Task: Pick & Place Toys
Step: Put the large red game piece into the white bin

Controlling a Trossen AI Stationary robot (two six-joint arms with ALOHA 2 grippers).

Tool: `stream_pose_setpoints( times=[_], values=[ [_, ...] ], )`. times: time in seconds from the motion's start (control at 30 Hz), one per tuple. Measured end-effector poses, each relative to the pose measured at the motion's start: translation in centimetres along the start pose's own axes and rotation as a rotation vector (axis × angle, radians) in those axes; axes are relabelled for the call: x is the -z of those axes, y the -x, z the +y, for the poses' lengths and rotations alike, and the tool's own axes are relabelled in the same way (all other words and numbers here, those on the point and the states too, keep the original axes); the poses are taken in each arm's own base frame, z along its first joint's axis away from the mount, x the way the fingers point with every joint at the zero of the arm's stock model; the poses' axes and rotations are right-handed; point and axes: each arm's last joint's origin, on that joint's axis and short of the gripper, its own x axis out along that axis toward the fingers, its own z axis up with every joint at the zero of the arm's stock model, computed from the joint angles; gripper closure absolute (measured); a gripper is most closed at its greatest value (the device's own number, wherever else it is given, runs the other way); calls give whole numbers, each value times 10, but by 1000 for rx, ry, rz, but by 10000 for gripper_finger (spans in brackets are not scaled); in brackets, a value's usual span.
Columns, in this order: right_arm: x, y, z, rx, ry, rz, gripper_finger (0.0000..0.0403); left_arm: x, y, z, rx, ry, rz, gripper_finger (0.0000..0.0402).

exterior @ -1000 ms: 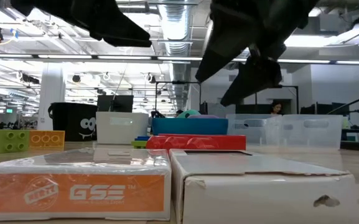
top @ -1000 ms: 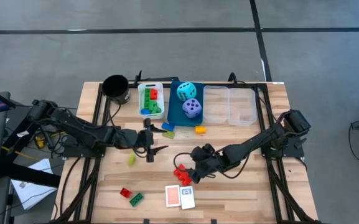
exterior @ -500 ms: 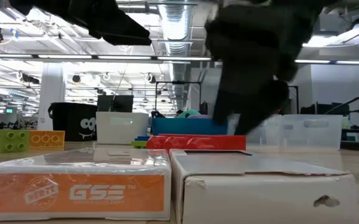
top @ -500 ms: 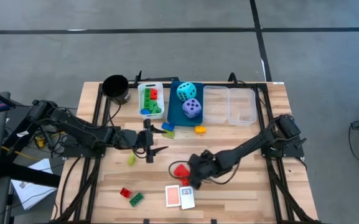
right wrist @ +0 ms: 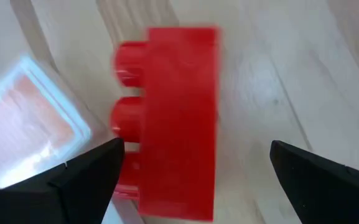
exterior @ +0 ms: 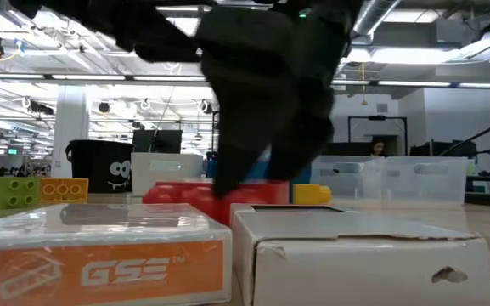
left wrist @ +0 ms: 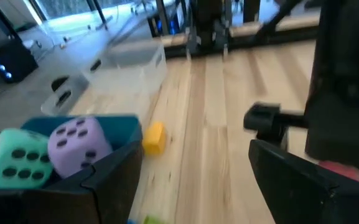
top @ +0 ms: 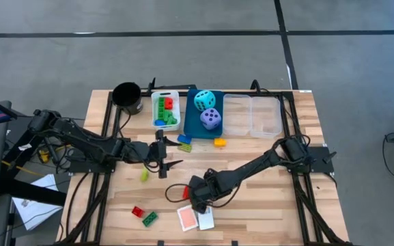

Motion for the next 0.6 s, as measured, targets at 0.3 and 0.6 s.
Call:
stream_pose_setpoints(
  times=[0.3, 0.6],
  values=[
    [-2, -7, 5, -6, 46, 58, 6, 0, 4, 0, 16, 7, 13, 115],
    [1, -17, 4, -15, 71, 105, 6, 0, 4, 0, 16, 6, 15, 115]
  ],
)
